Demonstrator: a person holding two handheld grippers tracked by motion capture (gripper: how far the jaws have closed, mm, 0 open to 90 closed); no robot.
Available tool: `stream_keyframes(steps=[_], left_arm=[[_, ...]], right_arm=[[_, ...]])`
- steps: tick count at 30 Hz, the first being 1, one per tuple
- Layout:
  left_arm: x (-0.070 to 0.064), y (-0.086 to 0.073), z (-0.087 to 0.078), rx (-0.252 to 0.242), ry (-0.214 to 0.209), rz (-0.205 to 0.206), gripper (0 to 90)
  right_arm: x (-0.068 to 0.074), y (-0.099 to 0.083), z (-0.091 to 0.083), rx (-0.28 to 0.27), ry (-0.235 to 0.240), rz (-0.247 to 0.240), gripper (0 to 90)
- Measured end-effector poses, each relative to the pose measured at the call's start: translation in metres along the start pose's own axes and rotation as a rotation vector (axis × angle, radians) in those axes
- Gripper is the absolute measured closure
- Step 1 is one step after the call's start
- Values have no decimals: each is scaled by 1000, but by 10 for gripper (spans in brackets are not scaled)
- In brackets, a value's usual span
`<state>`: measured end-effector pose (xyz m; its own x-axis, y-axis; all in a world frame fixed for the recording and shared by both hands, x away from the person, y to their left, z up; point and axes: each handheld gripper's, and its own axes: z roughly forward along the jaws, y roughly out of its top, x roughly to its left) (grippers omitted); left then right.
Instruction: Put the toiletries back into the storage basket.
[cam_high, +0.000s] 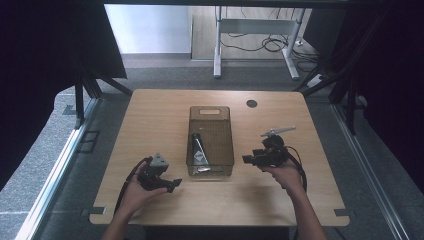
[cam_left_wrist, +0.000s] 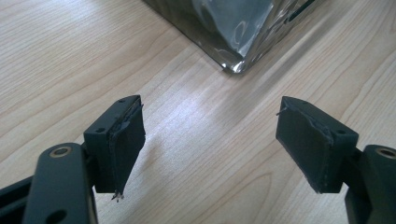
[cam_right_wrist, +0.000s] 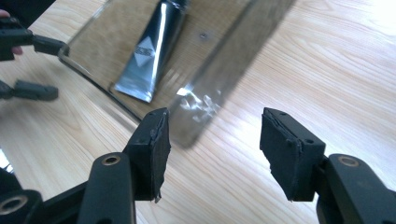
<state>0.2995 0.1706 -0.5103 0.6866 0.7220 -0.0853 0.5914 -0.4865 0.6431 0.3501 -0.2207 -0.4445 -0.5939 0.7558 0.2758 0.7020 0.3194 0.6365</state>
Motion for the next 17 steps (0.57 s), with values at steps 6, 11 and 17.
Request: stream_keyframes(steps=[6, 11, 17], left_arm=[[1, -2, 3, 15, 12, -15, 241], [0, -2, 4, 18, 19, -12, 241], [1, -1, 2, 13, 24, -11, 241]], right_arm=[[-18, -37, -9, -57, -16, 23, 434], [-28, -59, -9, -86, -43, 24, 428], [-31, -70, -13, -124, -46, 32, 418]])
